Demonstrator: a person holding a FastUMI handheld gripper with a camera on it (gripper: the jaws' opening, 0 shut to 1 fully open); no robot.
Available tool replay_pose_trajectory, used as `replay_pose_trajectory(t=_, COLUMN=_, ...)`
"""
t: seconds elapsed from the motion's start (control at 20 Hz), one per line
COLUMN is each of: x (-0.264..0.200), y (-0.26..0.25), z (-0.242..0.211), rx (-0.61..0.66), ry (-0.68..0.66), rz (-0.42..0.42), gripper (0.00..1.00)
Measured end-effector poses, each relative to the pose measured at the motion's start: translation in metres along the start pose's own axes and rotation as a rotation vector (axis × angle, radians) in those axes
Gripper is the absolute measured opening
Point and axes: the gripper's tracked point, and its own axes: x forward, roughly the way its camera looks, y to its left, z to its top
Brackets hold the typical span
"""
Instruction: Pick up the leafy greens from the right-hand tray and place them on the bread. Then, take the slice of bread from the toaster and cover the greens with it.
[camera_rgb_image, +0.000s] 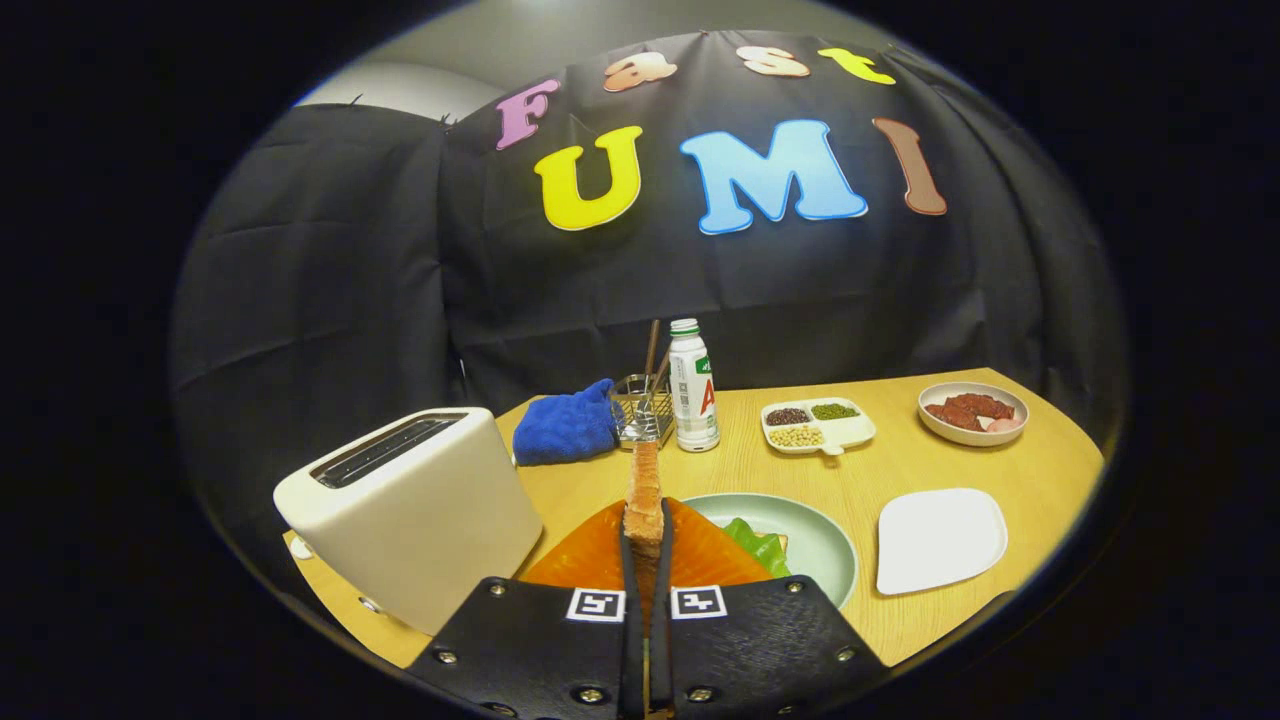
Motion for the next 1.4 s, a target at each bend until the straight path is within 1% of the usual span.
replay_pose_trajectory(t=0.1, x=0.0, y=-0.002, z=-0.001, rx=0.014, ry=-0.005, rz=0.009, gripper=0.03)
replay_pose_trajectory(t=0.25, x=0.002, y=-0.012, z=-0.004, rx=-0.032, ry=-0.003, rz=-0.023, gripper=0.03)
replay_pose_trajectory(t=0.35, x=0.001, y=-0.02, z=-0.005, rx=-0.065, ry=-0.006, rz=-0.049, gripper=0.08)
replay_pose_trajectory(t=0.4, x=0.001, y=-0.021, z=-0.006, rx=-0.078, ry=-0.008, rz=-0.055, gripper=0.08)
replay_pose_trajectory(t=0.5, x=0.0, y=-0.027, z=-0.009, rx=-0.107, ry=-0.003, rz=-0.074, gripper=0.14)
replay_pose_trajectory(t=0.55, x=0.001, y=-0.029, z=-0.011, rx=-0.123, ry=-0.003, rz=-0.078, gripper=0.15)
replay_pose_trajectory(t=0.6, x=0.002, y=-0.031, z=-0.011, rx=-0.134, ry=-0.004, rz=-0.083, gripper=0.2)
replay_pose_trajectory(t=0.65, x=-0.002, y=-0.033, z=-0.011, rx=-0.143, ry=-0.007, rz=-0.087, gripper=0.21)
replay_pose_trajectory(t=0.7, x=0.0, y=-0.036, z=-0.013, rx=-0.152, ry=-0.006, rz=-0.095, gripper=0.26)
replay_pose_trajectory(t=0.75, x=0.001, y=-0.039, z=-0.015, rx=-0.161, ry=-0.003, rz=-0.103, gripper=0.26)
replay_pose_trajectory(t=0.8, x=0.001, y=-0.041, z=-0.015, rx=-0.166, ry=0.001, rz=-0.108, gripper=0.29)
replay_pose_trajectory(t=0.85, x=0.003, y=-0.043, z=-0.017, rx=-0.17, ry=0.003, rz=-0.112, gripper=0.3)
replay_pose_trajectory(t=0.95, x=0.004, y=-0.05, z=-0.018, rx=-0.183, ry=0.007, rz=-0.128, gripper=0.35)
replay_pose_trajectory(t=1.15, x=0.008, y=-0.053, z=-0.019, rx=-0.191, ry=-0.007, rz=-0.107, gripper=0.36)
replay_pose_trajectory(t=1.25, x=0.009, y=-0.056, z=-0.021, rx=-0.217, ry=-0.002, rz=-0.115, gripper=0.37)
replay_pose_trajectory(t=1.3, x=0.008, y=-0.061, z=-0.022, rx=-0.23, ry=0.0, rz=-0.133, gripper=0.39)
replay_pose_trajectory(t=1.35, x=0.008, y=-0.063, z=-0.022, rx=-0.238, ry=0.003, rz=-0.142, gripper=0.4)
replay_pose_trajectory(t=1.4, x=0.008, y=-0.066, z=-0.021, rx=-0.239, ry=0.004, rz=-0.154, gripper=0.46)
